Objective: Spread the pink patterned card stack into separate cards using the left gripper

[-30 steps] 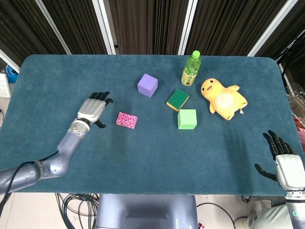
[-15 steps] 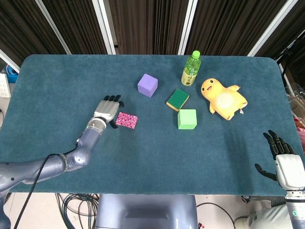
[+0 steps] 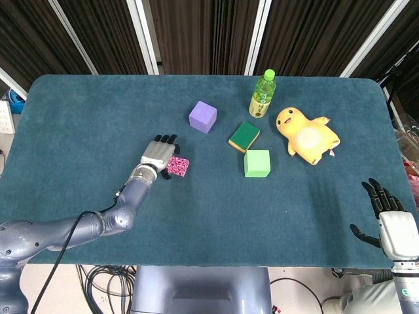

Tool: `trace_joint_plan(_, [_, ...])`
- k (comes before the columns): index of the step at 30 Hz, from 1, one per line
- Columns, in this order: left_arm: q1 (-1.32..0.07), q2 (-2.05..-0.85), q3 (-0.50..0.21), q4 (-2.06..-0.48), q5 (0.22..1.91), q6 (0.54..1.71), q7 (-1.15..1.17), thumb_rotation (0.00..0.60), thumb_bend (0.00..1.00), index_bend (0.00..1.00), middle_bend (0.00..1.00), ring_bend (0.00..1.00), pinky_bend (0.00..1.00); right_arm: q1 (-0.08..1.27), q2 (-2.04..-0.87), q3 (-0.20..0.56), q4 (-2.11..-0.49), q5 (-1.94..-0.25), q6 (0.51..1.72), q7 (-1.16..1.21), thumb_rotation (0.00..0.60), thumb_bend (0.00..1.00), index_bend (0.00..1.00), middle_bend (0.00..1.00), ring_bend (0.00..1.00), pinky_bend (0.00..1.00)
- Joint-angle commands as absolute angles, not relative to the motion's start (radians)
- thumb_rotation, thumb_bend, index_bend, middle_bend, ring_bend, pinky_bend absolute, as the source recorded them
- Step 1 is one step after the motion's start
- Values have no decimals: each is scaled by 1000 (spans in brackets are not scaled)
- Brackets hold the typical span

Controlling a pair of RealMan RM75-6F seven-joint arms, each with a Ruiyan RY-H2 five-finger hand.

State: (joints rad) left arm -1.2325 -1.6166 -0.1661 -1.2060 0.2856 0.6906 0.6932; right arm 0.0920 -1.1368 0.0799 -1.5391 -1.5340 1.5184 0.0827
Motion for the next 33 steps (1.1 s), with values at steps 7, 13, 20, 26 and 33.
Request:
trace_joint_plan(7, [-1240, -1625, -155, -1195, 283, 695, 684, 600, 200, 365, 60, 0, 0, 92, -1137, 79, -1542, -1533, 1516, 81, 600, 197, 70, 52, 128, 240])
trace_joint_plan(13, [-1246, -1634, -150, -1173, 280, 683, 674, 600, 214, 371, 61, 0, 0, 92, -1136, 81, -1545, -1528, 1514, 82, 600, 197, 70, 52, 128, 240])
trace_joint_plan(20, [-1253, -1636, -143, -1171, 274, 682, 672, 600, 215, 376, 61, 0, 0, 92, -1136, 81, -1546, -1528, 1513, 81, 600, 197, 70, 52, 128, 240])
trace_joint_plan(26, [-1258, -1638, -139, -1169, 272, 685, 669, 600, 216, 392, 64, 0, 0, 92, -1136, 81, -1546, -1527, 1512, 81, 600, 200, 70, 52, 128, 240])
trace_joint_plan(33, [-1265, -1639, -133, -1167, 256, 686, 672, 600, 229, 409, 73, 0, 0, 92, -1136, 81, -1548, -1526, 1512, 80, 600, 199, 70, 52, 128, 241])
